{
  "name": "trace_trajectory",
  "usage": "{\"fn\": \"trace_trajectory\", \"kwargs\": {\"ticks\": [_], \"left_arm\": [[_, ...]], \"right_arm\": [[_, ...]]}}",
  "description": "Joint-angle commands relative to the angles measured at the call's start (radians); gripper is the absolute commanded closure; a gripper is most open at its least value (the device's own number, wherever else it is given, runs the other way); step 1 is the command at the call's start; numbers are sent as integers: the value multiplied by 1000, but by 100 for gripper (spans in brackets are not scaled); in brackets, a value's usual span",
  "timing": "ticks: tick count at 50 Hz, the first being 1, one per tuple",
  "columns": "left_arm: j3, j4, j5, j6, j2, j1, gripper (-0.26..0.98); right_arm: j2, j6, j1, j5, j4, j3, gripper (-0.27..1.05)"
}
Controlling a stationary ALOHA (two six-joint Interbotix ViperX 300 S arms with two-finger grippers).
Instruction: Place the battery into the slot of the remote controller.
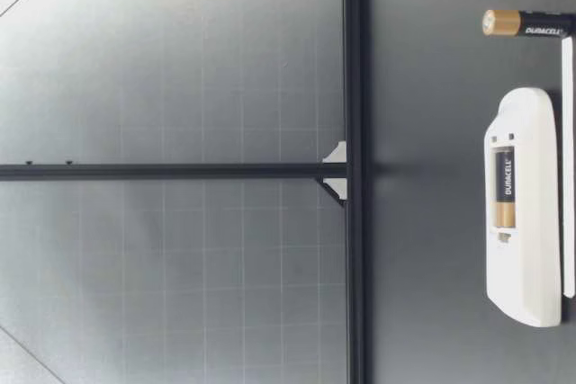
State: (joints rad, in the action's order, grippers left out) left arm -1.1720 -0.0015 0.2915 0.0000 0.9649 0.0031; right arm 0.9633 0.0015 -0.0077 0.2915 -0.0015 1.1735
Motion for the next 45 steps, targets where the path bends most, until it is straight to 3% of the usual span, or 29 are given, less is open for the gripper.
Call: {"fn": "trace_trajectory", "kwargs": {"ticks": [1, 14, 30, 45], "left_arm": [[15, -2, 14, 6, -9, 3, 88], [12, -2, 17, 6, -9, 3, 90], [2, -2, 17, -2, -26, 5, 90], [-3, -2, 17, -3, -38, 3, 90]], "right_arm": [[-9, 0, 2, 14, -2, -21, 96], [-207, 8, -12, -5, 5, -118, 96], [-543, 21, -64, -488, 6, -368, 96], [-681, 18, -66, -695, 6, -453, 89]]}}
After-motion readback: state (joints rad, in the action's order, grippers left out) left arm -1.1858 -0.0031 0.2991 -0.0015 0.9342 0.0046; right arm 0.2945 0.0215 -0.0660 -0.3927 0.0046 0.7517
